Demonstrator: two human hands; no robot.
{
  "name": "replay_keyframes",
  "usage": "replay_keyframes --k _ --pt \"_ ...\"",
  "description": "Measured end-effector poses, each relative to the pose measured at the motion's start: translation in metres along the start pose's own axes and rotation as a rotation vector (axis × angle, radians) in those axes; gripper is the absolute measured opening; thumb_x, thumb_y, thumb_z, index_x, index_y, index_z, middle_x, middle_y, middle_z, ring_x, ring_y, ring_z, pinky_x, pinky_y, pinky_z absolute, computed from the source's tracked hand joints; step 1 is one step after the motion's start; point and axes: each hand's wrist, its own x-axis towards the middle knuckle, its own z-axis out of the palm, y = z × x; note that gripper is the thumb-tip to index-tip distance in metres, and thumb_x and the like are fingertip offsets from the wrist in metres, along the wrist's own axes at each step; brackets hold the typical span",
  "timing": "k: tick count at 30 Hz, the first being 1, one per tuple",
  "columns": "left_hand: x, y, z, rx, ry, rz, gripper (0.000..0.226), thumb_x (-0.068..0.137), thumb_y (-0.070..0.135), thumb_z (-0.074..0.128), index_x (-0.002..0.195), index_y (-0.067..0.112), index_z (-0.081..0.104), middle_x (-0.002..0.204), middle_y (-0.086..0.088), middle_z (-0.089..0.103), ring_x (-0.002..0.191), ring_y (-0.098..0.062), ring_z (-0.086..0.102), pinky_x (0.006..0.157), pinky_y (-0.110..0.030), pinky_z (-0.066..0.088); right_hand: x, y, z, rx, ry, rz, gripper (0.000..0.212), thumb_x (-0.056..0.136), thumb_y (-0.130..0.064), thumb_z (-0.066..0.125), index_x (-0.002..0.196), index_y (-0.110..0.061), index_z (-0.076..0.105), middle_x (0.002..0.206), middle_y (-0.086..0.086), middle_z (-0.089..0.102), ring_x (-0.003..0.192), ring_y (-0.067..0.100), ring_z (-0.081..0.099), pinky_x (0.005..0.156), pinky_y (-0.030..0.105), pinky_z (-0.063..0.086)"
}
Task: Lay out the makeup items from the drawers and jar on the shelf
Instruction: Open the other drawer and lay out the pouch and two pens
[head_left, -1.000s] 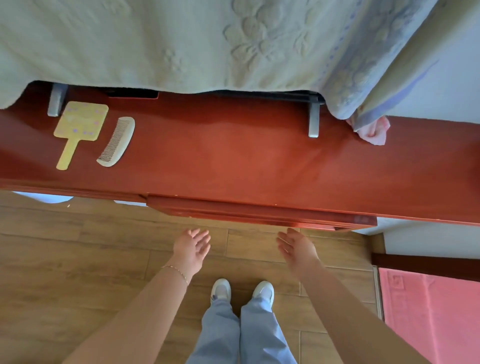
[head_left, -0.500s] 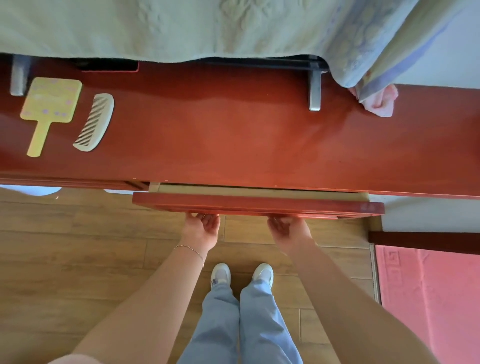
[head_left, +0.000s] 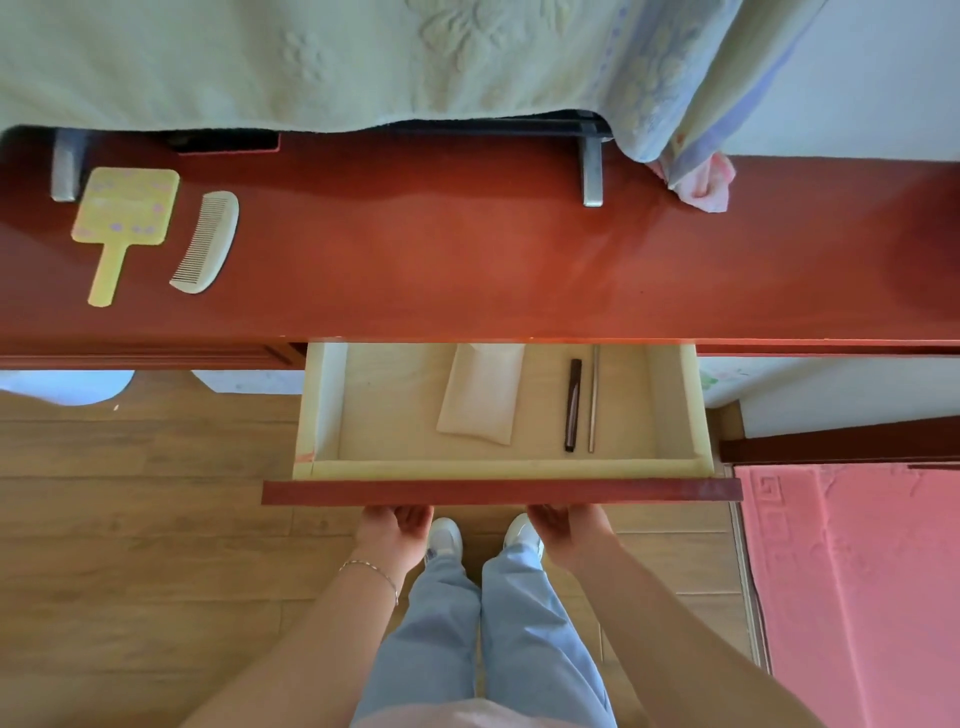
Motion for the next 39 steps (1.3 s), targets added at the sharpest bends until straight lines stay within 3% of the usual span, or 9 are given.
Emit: replay_keyframes --k 6,8,12,16,20,26,31,36,39 --pt "-0.011 -0.002 -0.011 0.139 0.077 0.031 0.033 0.097 0.01 0.023 0.111 0.0 0.052 0.121 -0.015 0.055 0.125 -0.029 0.044 0.108 -0.039 0.033 -0.004 0.005 -0.011 -0.074 -0.041 -0.031 0.027 0.087 0.011 0.038 0.07 -0.006 0.05 0.056 0.007 0.056 0.066 0.021 0.052 0.075 0.03 0.049" --pt "-0.012 -0.01 -0.016 0.37 0.076 0.113 0.039 0.099 0.01 0.021 0.128 -0.003 0.042 0.133 -0.016 0.048 0.127 -0.03 0.043 0.108 -0.038 0.032 -0.001 0.007 -0.014 -0.426 0.033 -0.05 0.018 0.09 0.006 0.041 0.094 -0.002 0.056 0.081 0.011 0.058 0.075 0.021 0.057 0.072 0.029 0.05" --pt "-0.029 -0.036 -0.032 1.44 0.032 0.574 0.03 0.099 0.022 0.031 0.111 0.012 0.057 0.115 -0.008 0.062 0.1 -0.02 0.058 0.085 -0.029 0.043 -0.027 0.007 -0.02 -1.65 0.003 -0.286 0.04 0.095 -0.02 0.039 0.133 -0.008 0.041 0.12 0.013 0.058 0.108 0.029 0.056 0.084 0.031 0.044" --pt "-0.069 -0.043 -0.03 1.701 -0.374 0.875 0.029 0.097 0.03 0.035 0.095 0.027 0.064 0.093 0.016 0.066 0.085 -0.001 0.057 0.071 -0.008 0.037 -0.074 0.001 -0.015 -2.062 -0.279 -0.55 0.04 0.096 -0.028 0.033 0.134 -0.019 0.041 0.128 0.005 0.056 0.116 0.025 0.051 0.09 0.032 0.042" --pt "-0.101 -0.031 0.002 1.661 -0.79 1.2 0.037 0.092 0.034 0.034 0.086 0.017 0.066 0.077 0.011 0.065 0.073 -0.006 0.059 0.067 -0.021 0.047 -0.125 -0.024 -0.002 -2.044 -0.434 -0.844 0.032 0.096 -0.025 0.035 0.123 -0.02 0.05 0.116 0.002 0.06 0.106 0.023 0.055 0.084 0.032 0.042" --pt "-0.091 0.013 0.069 1.666 -0.595 1.514 0.028 0.096 0.026 0.043 0.101 0.012 0.066 0.079 0.008 0.064 0.053 0.004 0.049 0.048 -0.008 0.036 -0.125 -0.066 0.016 -1.84 -0.321 -1.271 0.03 0.095 -0.022 0.041 0.12 -0.018 0.057 0.108 0.002 0.066 0.089 0.021 0.063 0.071 0.028 0.048" --pt "-0.049 0.029 0.105 1.65 -0.328 1.333 0.028 0.094 0.024 0.045 0.116 0.012 0.058 0.112 -0.001 0.062 0.092 -0.016 0.06 0.076 -0.024 0.043 -0.078 -0.086 0.055 -1.767 -0.05 -1.028 0.034 0.094 -0.028 0.042 0.125 -0.018 0.053 0.122 0.004 0.057 0.098 0.024 0.059 0.08 0.033 0.048" --pt "-0.014 0.026 0.115 1.648 -0.049 0.859 0.033 0.086 0.024 0.045 0.115 0.009 0.052 0.111 -0.016 0.057 0.089 -0.035 0.059 0.075 -0.04 0.051 -0.036 -0.076 0.094 -1.291 0.004 -0.485 0.038 0.088 -0.026 0.051 0.123 -0.013 0.053 0.1 0.007 0.061 0.081 0.021 0.057 0.07 0.029 0.047" --pt "-0.014 0.026 0.117 1.532 -0.068 0.758 0.034 0.091 0.017 0.042 0.122 0.008 0.051 0.11 -0.008 0.058 0.087 -0.028 0.057 0.075 -0.03 0.047 -0.018 -0.07 0.1 -1.063 0.06 -0.368 0.008 0.079 -0.013 0.05 0.077 -0.012 0.058 0.074 0.01 0.051 0.066 0.024 0.046 0.061 0.032 0.04"
